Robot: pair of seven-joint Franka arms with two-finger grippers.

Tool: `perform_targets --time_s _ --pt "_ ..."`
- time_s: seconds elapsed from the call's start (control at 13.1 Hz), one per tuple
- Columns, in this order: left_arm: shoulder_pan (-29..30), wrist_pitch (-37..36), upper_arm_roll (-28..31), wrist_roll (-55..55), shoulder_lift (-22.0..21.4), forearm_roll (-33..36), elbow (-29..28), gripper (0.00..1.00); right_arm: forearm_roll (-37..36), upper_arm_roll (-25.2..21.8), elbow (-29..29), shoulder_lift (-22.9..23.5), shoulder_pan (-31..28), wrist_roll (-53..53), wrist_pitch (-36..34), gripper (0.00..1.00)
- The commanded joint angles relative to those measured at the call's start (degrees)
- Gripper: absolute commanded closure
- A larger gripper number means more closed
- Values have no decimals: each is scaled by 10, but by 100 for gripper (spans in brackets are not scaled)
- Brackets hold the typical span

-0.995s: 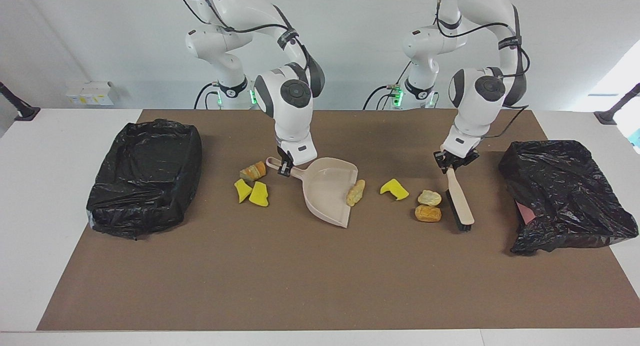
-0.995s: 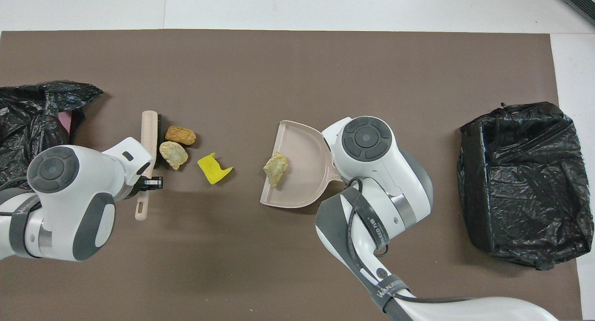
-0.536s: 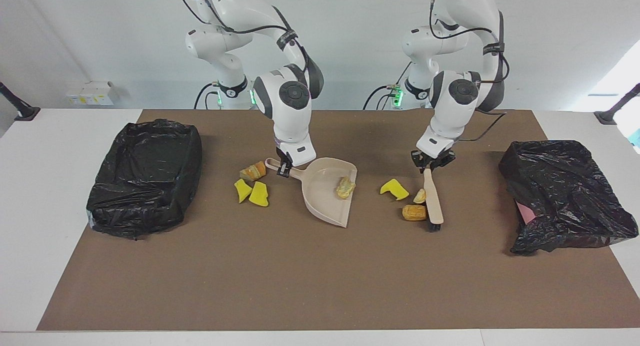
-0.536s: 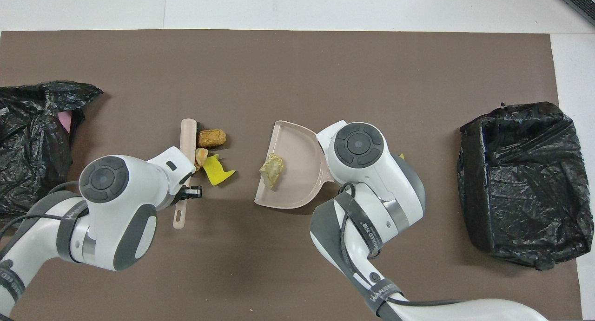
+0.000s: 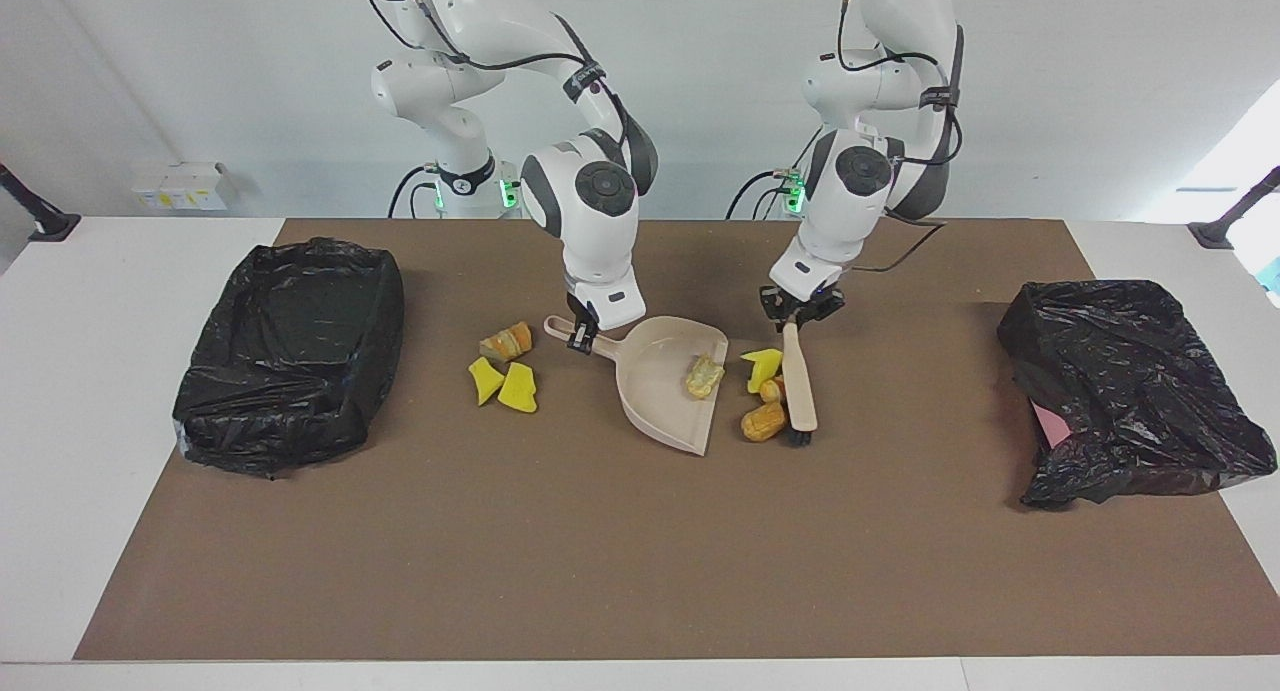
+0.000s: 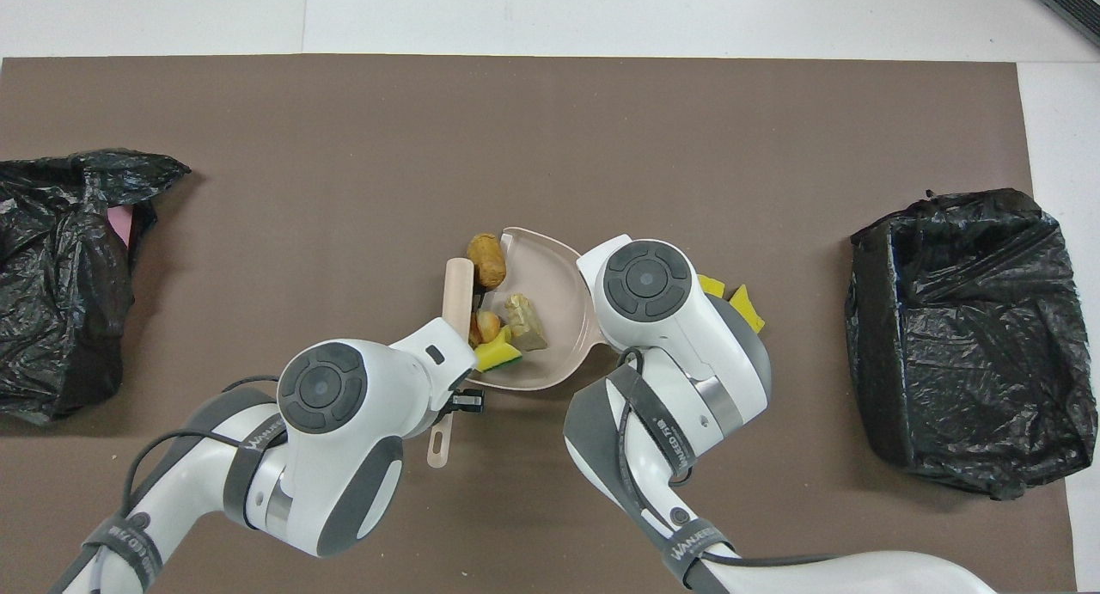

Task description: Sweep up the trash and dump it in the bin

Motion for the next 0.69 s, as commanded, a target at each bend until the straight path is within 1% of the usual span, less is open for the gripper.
perform_targets --time_s 0.0,0.23,0.46,0.61 --pt "-45 4 8 -1 -5 -22 9 100 -9 2 -16 -4 -2 13 13 100" --pt "-60 -7 10 -5 5 -25 46 100 -9 3 -16 -4 -2 14 13 100" --pt "-47 -42 16 -3 -15 -18 49 100 -9 3 -16 -4 -2 14 13 100" --pt "-12 -82 16 -3 -44 -16 48 100 -9 3 -14 -4 -2 14 7 100"
